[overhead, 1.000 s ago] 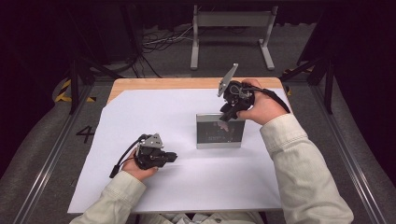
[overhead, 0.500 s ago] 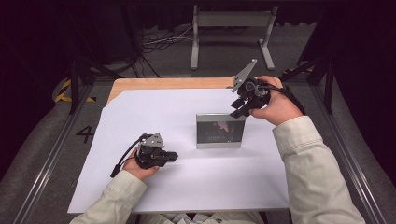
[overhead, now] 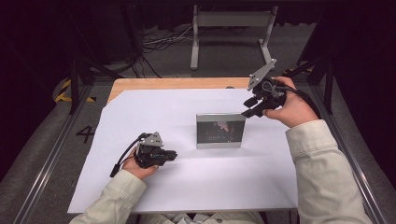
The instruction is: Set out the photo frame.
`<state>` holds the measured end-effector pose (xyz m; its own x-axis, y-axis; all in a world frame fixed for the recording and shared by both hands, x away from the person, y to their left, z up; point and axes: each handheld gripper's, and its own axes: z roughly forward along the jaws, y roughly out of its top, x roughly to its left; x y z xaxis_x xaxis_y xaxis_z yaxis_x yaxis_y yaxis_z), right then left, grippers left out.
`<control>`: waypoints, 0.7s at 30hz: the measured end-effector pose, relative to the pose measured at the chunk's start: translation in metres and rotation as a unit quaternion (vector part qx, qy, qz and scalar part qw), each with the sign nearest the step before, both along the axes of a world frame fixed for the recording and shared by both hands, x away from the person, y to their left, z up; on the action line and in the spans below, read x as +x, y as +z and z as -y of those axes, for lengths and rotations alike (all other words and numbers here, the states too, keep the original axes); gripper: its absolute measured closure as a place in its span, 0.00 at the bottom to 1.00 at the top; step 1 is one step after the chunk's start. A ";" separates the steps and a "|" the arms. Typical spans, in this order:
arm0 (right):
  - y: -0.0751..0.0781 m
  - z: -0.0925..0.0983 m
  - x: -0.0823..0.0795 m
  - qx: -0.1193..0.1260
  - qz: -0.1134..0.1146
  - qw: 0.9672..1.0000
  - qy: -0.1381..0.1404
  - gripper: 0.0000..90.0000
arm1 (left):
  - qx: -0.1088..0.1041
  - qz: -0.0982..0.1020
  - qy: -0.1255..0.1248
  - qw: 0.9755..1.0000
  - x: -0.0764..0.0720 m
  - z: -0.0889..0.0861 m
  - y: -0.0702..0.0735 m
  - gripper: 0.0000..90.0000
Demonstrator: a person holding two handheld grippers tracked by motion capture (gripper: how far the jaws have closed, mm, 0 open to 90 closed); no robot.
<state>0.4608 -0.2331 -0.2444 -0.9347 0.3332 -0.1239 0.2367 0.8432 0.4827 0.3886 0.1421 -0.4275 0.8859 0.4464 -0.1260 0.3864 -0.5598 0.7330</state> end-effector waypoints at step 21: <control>-0.008 0.038 -0.005 0.019 -0.002 0.999 -0.034 0.62 | -0.001 0.003 0.006 1.000 0.002 -0.003 0.000 0.92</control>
<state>0.4558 -0.2709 -0.2528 -0.9105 0.3997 -0.1058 0.2944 0.8065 0.5128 0.3907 0.1448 -0.4275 0.8817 0.4560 -0.1214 0.3880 -0.5542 0.7364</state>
